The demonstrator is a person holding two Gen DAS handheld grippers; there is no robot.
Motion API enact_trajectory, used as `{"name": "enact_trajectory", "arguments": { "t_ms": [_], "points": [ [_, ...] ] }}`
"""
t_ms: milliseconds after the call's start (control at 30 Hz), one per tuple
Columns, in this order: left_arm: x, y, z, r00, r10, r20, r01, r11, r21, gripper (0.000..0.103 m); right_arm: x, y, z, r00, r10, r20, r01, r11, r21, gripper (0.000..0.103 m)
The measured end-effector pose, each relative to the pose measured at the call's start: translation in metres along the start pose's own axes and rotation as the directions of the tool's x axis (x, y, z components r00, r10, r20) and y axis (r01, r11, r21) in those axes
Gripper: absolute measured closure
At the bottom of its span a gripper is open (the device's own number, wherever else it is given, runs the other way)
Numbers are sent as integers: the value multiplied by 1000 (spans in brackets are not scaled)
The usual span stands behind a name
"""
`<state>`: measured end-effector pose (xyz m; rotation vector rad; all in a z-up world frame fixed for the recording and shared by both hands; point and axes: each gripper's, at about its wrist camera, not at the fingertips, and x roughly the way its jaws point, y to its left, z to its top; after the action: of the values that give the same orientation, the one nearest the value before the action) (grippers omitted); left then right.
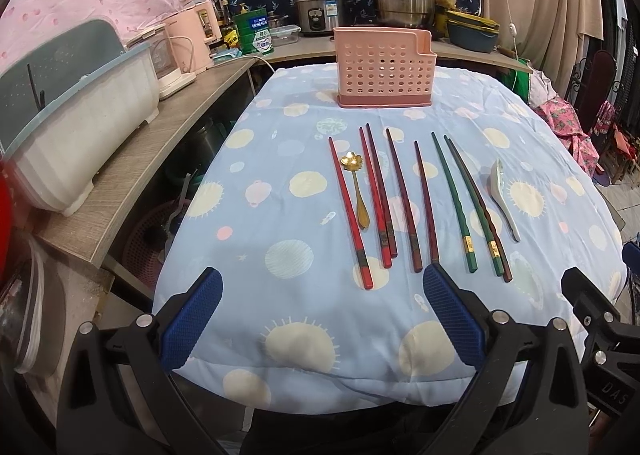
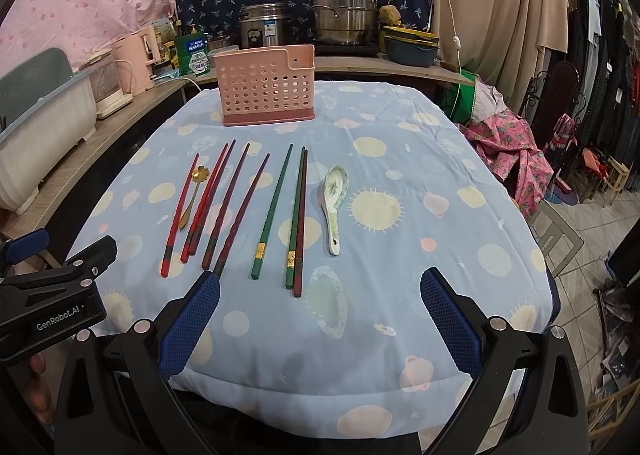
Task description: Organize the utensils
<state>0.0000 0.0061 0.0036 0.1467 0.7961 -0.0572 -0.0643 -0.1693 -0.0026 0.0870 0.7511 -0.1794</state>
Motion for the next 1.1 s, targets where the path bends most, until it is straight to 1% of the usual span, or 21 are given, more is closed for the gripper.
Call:
{"name": "enact_trajectory", "arguments": {
  "t_ms": [1100],
  "points": [
    [0, 3, 0, 1000, 1, 0, -1, 1000, 0, 7, -1, 0, 0, 1000, 1, 0, -1, 1000, 3, 7]
  ]
}}
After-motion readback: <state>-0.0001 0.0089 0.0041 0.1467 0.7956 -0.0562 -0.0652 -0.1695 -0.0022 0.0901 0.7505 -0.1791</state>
